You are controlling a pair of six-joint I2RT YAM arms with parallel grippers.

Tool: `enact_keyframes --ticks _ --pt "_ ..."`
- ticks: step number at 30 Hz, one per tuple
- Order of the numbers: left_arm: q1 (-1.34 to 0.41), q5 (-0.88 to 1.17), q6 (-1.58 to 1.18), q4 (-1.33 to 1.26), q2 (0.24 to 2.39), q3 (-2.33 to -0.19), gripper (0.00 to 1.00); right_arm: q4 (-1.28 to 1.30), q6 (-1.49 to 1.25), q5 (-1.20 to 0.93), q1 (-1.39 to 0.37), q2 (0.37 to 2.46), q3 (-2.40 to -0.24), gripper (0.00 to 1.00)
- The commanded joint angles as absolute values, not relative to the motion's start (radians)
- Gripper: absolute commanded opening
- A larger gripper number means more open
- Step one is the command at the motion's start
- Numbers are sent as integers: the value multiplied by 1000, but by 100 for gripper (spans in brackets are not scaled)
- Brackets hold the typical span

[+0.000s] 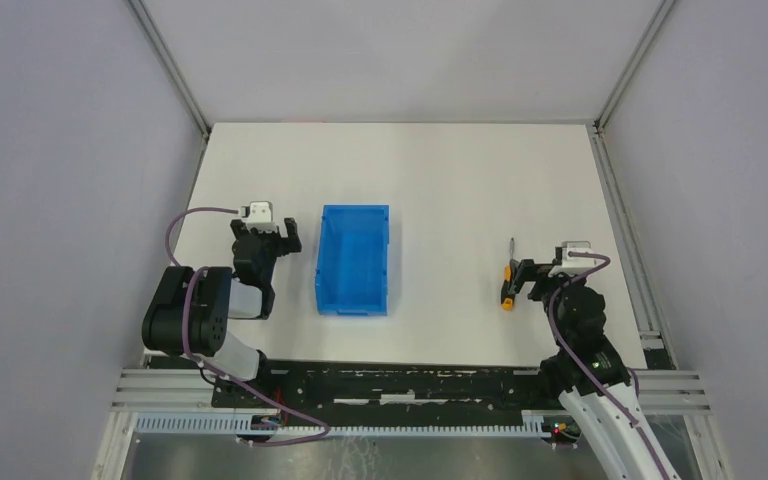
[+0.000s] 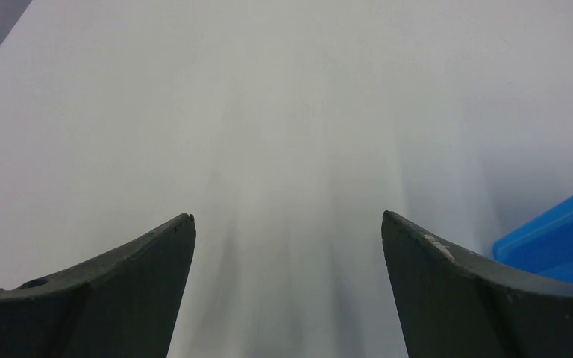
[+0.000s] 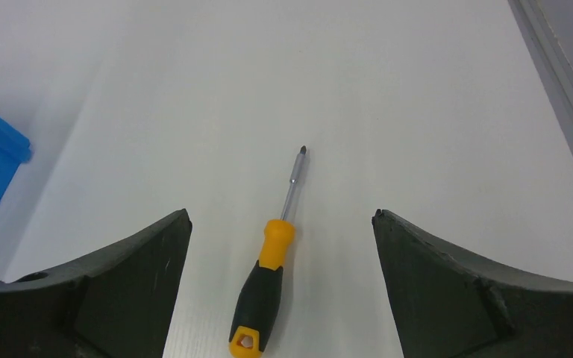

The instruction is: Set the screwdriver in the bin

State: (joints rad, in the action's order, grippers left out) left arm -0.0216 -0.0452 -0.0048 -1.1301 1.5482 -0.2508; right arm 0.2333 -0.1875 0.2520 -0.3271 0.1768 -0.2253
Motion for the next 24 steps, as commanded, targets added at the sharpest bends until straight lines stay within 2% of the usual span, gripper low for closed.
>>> enact_keyframes --ticks 1,4,8,10,14,16,20,24 --pt "-17 -38 -26 -1156 1534 -253 100 172 -245 363 -327 185 -268 98" --pt "-17 -38 -26 -1157 1532 -253 100 141 -293 452 -327 225 -334 98" --pt "-17 -38 -26 -1157 1533 -253 100 100 -121 265 -327 374 -525 98" --pt "-17 -39 -26 -1157 1533 -253 100 216 -125 294 -327 542 -744 98" --pt "-17 -38 -26 -1157 1532 -253 100 675 -172 372 -328 985 -1215 98" --pt "-17 -39 -26 -1157 1532 -253 100 810 -194 326 -326 1156 -1319 98" --pt "-17 -39 -26 -1157 1533 -253 100 673 -243 196 -326 1240 -1122 98" --pt "-17 -38 -26 -1156 1533 -253 100 553 -280 204 -327 1314 -913 98"
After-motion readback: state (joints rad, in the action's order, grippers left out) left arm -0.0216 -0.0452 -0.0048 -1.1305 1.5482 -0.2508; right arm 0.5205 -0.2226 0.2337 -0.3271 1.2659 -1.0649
